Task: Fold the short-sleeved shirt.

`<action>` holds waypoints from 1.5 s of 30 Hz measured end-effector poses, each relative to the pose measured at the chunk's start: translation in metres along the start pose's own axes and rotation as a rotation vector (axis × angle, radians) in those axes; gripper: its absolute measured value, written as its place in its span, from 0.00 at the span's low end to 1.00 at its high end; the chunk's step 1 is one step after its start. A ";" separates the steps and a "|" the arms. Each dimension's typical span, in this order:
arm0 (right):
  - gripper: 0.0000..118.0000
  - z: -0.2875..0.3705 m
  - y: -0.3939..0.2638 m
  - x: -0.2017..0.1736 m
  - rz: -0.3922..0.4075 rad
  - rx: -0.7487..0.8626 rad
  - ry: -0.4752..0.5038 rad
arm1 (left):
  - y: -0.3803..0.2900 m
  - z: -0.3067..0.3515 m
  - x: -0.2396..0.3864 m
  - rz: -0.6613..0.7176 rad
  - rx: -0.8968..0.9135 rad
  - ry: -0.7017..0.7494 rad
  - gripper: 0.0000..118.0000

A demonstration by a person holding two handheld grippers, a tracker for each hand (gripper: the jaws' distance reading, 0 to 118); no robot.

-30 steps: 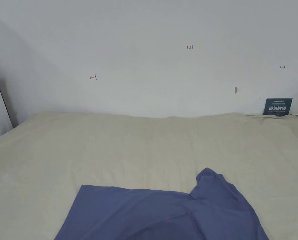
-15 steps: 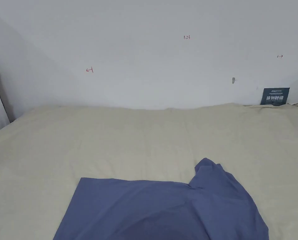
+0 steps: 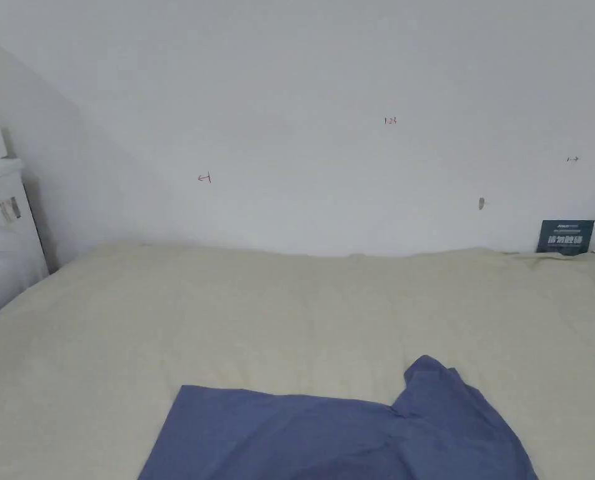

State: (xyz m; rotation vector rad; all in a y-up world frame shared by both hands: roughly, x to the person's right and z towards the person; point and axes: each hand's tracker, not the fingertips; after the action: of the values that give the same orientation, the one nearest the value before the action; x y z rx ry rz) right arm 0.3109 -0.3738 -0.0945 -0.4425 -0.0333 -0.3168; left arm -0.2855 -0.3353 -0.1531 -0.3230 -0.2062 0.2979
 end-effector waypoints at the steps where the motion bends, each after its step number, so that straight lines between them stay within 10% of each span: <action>1: 0.83 0.000 0.006 -0.008 0.015 0.011 0.010 | 0.003 0.000 0.012 -0.009 0.027 -0.020 1.00; 7: 0.83 0.008 0.023 -0.042 0.106 0.115 0.042 | 0.008 0.000 0.055 -0.103 0.080 -0.064 0.94; 10: 0.77 0.016 0.025 -0.052 0.140 0.133 0.057 | 0.004 0.004 0.069 -0.155 0.095 -0.042 0.73; 14: 0.07 0.023 0.017 -0.060 0.177 0.151 0.026 | 0.000 0.006 0.067 -0.076 0.078 -0.072 0.26; 16: 0.03 0.024 0.012 -0.063 0.173 0.154 0.008 | -0.002 0.005 0.064 -0.028 0.068 -0.092 0.01; 28: 0.03 0.024 -0.003 -0.040 -0.082 0.138 0.073 | -0.017 0.010 0.049 -0.043 0.057 0.004 0.02; 38: 0.03 0.015 -0.017 -0.057 0.068 0.014 0.085 | -0.061 -0.012 -0.003 -0.305 -0.239 0.107 0.04; 42: 0.03 0.004 -0.021 -0.060 0.086 -0.034 0.087 | -0.093 -0.037 -0.041 -0.272 -0.405 0.130 0.61; 45: 0.03 -0.002 -0.022 -0.064 0.106 -0.058 0.084 | -0.116 -0.050 -0.057 -0.247 -0.470 0.130 0.62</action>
State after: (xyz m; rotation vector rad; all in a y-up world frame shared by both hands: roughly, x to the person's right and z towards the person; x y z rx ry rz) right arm 0.2433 -0.3750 -0.0933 -0.4861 0.0816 -0.2323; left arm -0.2972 -0.4724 -0.1689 -0.7726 -0.1837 -0.0211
